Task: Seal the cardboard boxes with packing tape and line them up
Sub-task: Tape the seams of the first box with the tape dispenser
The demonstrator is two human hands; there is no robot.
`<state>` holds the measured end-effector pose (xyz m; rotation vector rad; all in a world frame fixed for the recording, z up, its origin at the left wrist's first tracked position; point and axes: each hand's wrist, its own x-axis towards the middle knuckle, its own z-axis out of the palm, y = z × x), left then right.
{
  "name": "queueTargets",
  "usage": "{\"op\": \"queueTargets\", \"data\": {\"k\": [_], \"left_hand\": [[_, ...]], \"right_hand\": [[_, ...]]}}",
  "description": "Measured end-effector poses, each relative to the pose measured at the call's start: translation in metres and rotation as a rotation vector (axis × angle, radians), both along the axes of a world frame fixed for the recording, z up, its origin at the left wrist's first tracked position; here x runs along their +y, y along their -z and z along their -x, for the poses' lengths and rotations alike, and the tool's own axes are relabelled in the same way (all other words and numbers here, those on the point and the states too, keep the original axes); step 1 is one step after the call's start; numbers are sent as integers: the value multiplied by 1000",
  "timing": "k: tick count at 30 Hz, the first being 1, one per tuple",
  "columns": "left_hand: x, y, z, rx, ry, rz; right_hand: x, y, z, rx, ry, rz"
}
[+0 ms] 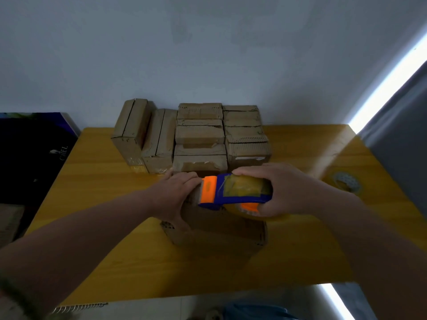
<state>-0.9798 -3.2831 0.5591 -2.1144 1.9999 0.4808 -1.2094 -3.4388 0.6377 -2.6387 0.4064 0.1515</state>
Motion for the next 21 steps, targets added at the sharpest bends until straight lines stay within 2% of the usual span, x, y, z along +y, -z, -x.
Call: {"op": "queueTargets", "data": {"k": [7, 10, 16, 21], "left_hand": [[-5, -1, 1, -49, 8, -39], [-9, -6, 7, -71, 19, -67], [-28, 0, 35, 43, -5, -69], [-30, 1, 35, 53, -19, -71]], "right_hand": [[-17, -4, 25, 84, 107, -2], [-15, 0, 23, 53, 112, -7], [-9, 1, 21, 12, 98, 33], [-15, 4, 24, -12, 88, 10]]}}
